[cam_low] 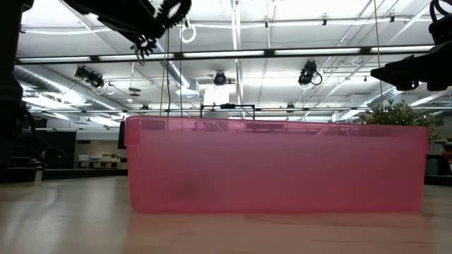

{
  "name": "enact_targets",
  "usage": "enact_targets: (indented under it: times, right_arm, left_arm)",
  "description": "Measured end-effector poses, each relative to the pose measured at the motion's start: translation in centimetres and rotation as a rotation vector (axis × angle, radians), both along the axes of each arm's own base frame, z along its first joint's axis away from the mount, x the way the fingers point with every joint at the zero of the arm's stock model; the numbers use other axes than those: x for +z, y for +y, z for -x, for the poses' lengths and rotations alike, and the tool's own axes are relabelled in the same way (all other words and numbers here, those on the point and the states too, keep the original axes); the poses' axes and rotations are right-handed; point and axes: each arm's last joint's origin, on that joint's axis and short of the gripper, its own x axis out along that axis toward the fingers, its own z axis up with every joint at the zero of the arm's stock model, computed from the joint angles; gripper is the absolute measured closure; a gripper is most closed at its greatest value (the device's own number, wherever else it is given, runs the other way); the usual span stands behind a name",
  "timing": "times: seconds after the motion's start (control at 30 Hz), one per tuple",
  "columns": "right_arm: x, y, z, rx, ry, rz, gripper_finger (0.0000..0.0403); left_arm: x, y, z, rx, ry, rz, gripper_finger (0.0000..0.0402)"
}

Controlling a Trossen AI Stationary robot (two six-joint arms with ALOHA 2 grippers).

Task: Sort spring keychains
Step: Put the bottom black spring keychain into the red bin

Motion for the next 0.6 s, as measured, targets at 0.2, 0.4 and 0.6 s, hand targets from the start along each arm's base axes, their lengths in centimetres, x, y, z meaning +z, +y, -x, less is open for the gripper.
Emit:
enact_targets:
  times: [0.2, 0.4, 0.6]
  right_arm:
    - [0.0, 0.0, 0.0, 0.0, 0.0, 0.0, 0.0181]
    - [0.0, 0.0, 0.0, 0.0, 0.0, 0.0, 0.0181]
    - [0.0, 0.0, 0.0, 0.0, 0.0, 0.0, 0.0181]
  left_arm:
    - [-0.1, 1.8, -1.2, 0.023, 0.029, 0.018, 0.0379]
    - [-0.2, 3.6, -2.2, 0.037, 0.061, 0.066, 0.0379]
    - [-0.3, 5.7, -3.0, 0.076, 0.089, 0.077, 0.0379]
